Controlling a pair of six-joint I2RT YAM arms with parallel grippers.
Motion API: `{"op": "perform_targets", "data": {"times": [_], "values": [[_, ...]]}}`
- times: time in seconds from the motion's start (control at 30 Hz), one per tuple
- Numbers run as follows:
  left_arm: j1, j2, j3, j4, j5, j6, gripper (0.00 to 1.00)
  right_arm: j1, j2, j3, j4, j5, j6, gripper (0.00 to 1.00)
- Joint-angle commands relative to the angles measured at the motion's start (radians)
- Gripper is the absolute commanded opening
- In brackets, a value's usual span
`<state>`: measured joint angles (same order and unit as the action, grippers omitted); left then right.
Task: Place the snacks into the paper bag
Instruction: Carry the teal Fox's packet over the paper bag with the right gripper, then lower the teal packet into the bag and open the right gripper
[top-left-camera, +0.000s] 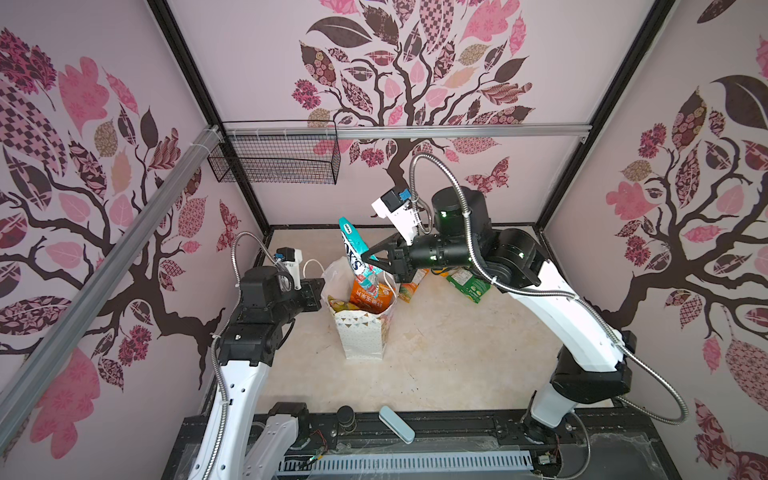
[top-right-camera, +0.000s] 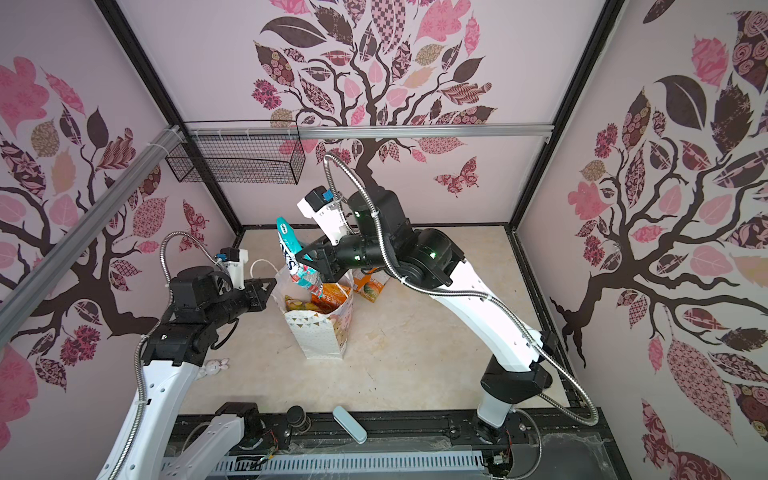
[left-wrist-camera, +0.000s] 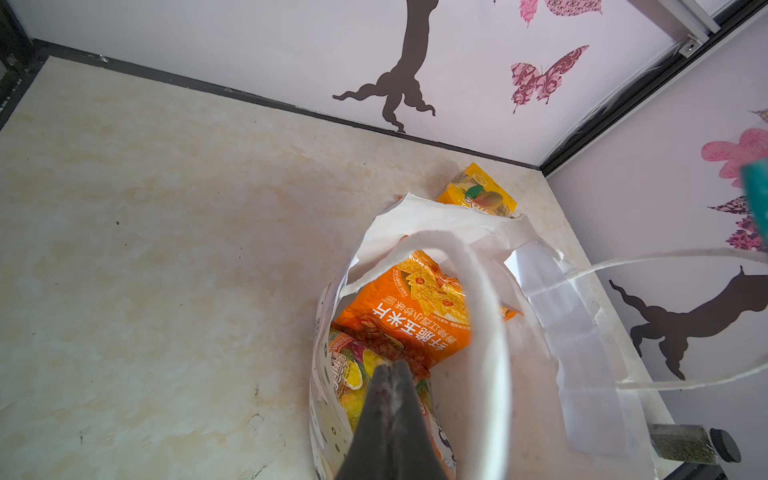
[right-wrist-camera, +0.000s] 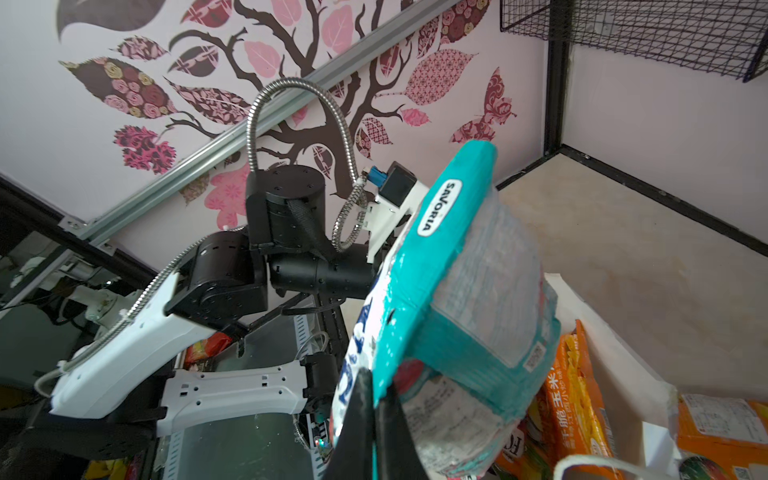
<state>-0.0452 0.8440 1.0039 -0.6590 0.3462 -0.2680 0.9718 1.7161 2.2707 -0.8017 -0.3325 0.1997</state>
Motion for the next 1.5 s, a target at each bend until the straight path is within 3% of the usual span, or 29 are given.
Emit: {"op": "perform_targets", "data": {"times": [0.0, 0.1, 0.33, 0.77, 1.47], "values": [[0.005, -0.015, -0.027, 0.015, 0.01, 0.007, 0.03, 0.039, 0.032, 0.038, -0.014, 0.184, -0.085, 0.0], [0.004, -0.015, -0.028, 0.015, 0.01, 0.007, 0.03, 0.07, 0.056, 0.033, -0.035, 0.289, -0.114, 0.0], [0.004, -0.013, -0.028, 0.015, 0.009, 0.009, 0.03, 0.082, 0.091, -0.019, -0.035, 0.408, -0.13, 0.0], [0.005, -0.011, -0.024, 0.012, 0.004, 0.011, 0.03, 0.085, 0.089, -0.09, -0.028, 0.54, -0.131, 0.0], [0.004, -0.011, -0.028, 0.011, 0.002, 0.013, 0.03, 0.087, 0.14, -0.171, 0.021, 0.405, -0.088, 0.03]]}}
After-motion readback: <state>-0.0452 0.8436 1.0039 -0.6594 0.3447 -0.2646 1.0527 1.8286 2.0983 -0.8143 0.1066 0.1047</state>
